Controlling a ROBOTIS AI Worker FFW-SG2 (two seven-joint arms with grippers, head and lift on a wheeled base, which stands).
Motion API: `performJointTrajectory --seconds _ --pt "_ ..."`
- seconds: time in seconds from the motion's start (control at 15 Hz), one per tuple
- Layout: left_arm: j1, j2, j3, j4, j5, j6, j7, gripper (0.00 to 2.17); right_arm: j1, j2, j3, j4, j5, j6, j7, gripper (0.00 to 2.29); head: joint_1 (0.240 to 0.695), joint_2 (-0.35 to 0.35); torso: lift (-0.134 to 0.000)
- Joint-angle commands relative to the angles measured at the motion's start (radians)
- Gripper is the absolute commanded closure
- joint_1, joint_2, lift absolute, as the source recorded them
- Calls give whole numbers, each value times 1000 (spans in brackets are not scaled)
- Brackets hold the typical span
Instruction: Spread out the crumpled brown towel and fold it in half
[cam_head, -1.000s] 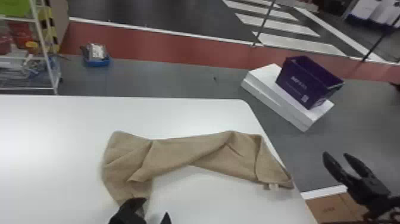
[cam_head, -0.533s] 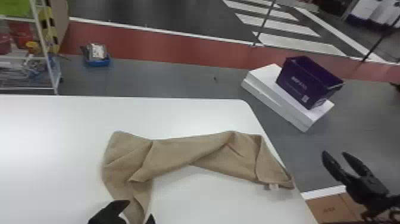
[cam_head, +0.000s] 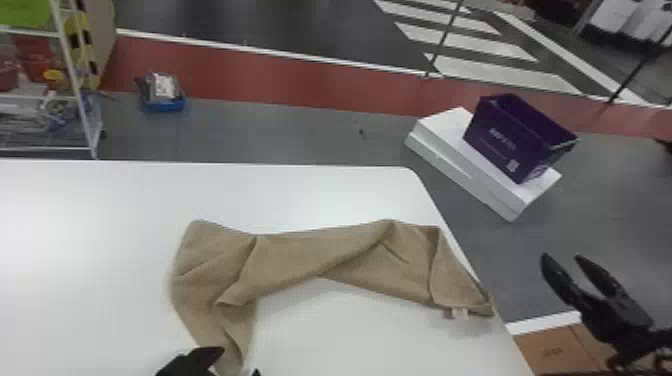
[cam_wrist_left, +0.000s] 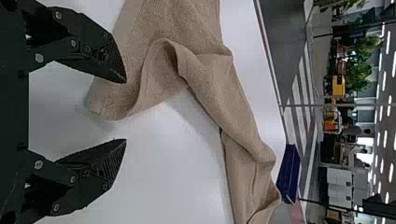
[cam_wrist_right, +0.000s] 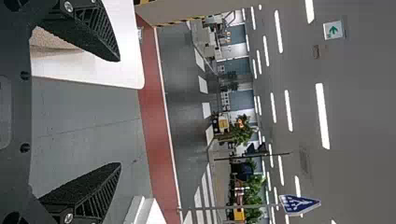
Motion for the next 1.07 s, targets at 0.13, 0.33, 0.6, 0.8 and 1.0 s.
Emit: performJointTrajectory --seconds 0.13,0.33,0.6,0.8,1.0 --pt "-7 -5 -5 15 -17 8 3 842 0 2 -2 2 -8 -10 4 83 695 -350 -124" --pt "-5 0 -3 9 -17 5 5 1055 2 3 -3 1 -23 -16 9 83 695 -350 -124" --pt "13 4 20 -26 -11 -19 6 1352 2 5 1 1 -34 -32 9 83 695 -350 -124" --pt "33 3 112 -62 14 -59 14 1352 2 6 3 -4 -46 -32 16 83 695 -350 -124" --pt "68 -6 347 -170 153 -62 -23 1352 5 13 -3 -16 -52 -22 24 83 695 -350 -124"
